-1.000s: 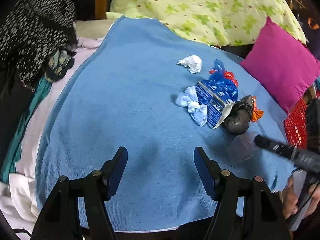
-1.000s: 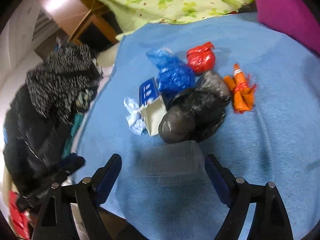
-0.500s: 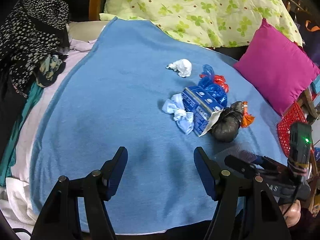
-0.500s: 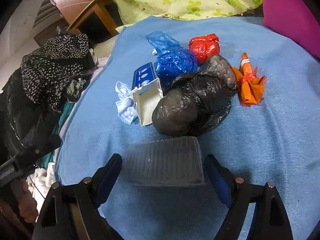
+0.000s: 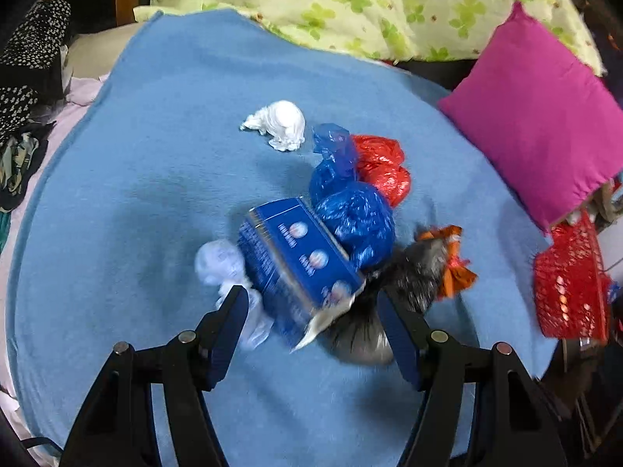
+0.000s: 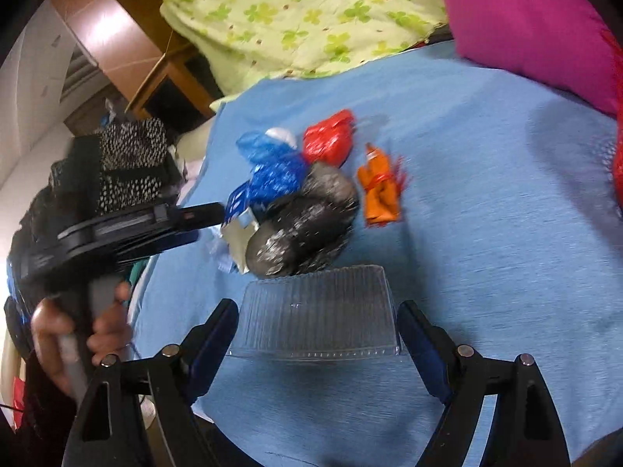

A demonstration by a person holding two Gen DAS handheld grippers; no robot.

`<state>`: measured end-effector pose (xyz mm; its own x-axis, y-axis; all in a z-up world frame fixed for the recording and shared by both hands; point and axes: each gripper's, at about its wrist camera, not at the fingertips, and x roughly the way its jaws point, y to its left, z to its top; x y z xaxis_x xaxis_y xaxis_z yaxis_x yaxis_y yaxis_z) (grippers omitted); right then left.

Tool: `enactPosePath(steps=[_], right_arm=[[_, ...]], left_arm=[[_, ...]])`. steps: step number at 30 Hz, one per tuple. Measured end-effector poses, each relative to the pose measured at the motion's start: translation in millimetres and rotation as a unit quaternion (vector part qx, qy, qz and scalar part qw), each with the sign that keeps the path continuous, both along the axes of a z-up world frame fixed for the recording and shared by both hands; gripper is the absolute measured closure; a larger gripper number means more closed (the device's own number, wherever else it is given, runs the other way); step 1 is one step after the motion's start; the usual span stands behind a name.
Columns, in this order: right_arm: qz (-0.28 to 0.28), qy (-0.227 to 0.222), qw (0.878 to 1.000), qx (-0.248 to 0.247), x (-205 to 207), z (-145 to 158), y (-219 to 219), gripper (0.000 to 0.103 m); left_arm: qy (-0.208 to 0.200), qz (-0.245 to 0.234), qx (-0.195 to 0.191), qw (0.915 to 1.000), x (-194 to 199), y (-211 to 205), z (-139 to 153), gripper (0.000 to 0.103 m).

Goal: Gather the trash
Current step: 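Grasp the blue box with the left tool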

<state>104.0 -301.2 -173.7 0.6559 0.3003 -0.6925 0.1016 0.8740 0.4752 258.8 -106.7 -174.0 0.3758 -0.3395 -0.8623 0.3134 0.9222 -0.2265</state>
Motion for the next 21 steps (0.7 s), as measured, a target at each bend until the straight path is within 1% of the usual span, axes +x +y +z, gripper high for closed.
enactPosePath(steps=[1,2,5,7,12,15,18,21], right_arm=[[-0.003,-0.001,1.000,0.004,-1,1,-4,0.017],[-0.007,-0.002,1.000,0.008,-2,2,-8,0.017],[-0.014,-0.004,1.000,0.014,-3,2,-13,0.017],[-0.015,-0.004,1.000,0.018,-5,-1,-14,0.017],[-0.014,-0.005,1.000,0.023,-7,-2,-17,0.017],[-0.015,-0.014,0.999,0.025,-11,4,-18,0.017],[-0.020,-0.023,0.999,0.030,-15,11,-20,0.017],[-0.027,-0.036,0.999,0.028,-22,23,-23,0.017]], left_arm=[[0.007,0.006,0.015,0.9998,6,-7,-5,0.033],[0.012,0.009,0.022,0.9996,9,-11,-8,0.033],[0.028,0.015,0.030,0.9991,18,-15,-17,0.034],[0.035,0.017,0.033,0.9987,22,-15,-22,0.044],[0.025,0.010,0.036,0.9990,18,-6,-20,0.048],[0.024,-0.001,0.020,0.9995,7,5,-15,0.049],[0.013,-0.008,0.016,0.9997,-6,12,-11,0.049],[-0.004,-0.019,0.000,0.9998,-21,18,4,0.049]])
